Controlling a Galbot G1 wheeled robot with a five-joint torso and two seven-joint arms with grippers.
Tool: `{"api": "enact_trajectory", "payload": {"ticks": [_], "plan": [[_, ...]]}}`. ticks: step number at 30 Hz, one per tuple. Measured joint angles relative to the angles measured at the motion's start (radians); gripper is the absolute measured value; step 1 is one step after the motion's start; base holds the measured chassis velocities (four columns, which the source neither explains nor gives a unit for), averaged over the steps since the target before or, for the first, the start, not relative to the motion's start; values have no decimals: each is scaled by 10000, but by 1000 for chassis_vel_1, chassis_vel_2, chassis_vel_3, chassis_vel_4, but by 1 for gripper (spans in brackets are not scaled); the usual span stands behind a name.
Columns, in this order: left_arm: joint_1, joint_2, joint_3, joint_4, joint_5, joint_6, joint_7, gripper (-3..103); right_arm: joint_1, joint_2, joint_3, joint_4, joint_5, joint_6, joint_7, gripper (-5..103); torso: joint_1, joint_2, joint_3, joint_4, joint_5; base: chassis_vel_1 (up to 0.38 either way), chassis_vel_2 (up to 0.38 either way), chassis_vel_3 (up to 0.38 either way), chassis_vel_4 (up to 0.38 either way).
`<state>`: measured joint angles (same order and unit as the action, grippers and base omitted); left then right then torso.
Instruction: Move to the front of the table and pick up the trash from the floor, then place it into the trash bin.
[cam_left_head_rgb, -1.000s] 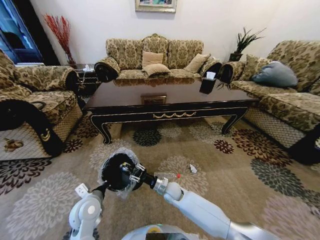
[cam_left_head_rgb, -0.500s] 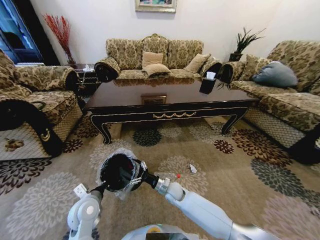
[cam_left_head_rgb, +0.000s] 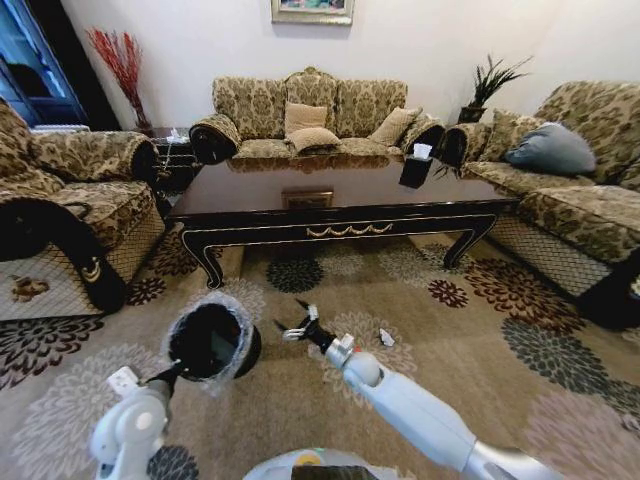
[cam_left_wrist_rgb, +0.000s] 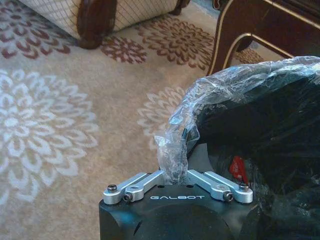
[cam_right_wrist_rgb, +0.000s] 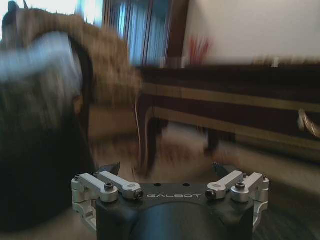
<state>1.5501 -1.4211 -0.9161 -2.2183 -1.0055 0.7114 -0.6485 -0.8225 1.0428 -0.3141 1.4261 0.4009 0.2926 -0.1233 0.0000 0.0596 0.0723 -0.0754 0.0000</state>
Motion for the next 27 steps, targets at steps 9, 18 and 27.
{"api": "enact_trajectory", "payload": {"ticks": [9, 18, 27], "plan": [[299, -43, -94, -539, -51, 20, -19, 0, 6, 345, 914, -2218, -1602, -308, -3024, 100, 0, 0, 0, -1, 2, 0, 0, 0, 0], [482, -161, -83, -836, -15, 24, -92, 0, 516, 1509, 1801, -4655, -2916, -2, -4589, 100, 0, 0, 0, 0, 1, 0, 0, 0, 0], [567, -216, -216, -1042, -3, 34, -153, 0, 1224, 1827, 2093, -6470, -3216, 315, -4150, 100, 0, 0, 0, 0, 0, 0, 0, 0, 0]]}}
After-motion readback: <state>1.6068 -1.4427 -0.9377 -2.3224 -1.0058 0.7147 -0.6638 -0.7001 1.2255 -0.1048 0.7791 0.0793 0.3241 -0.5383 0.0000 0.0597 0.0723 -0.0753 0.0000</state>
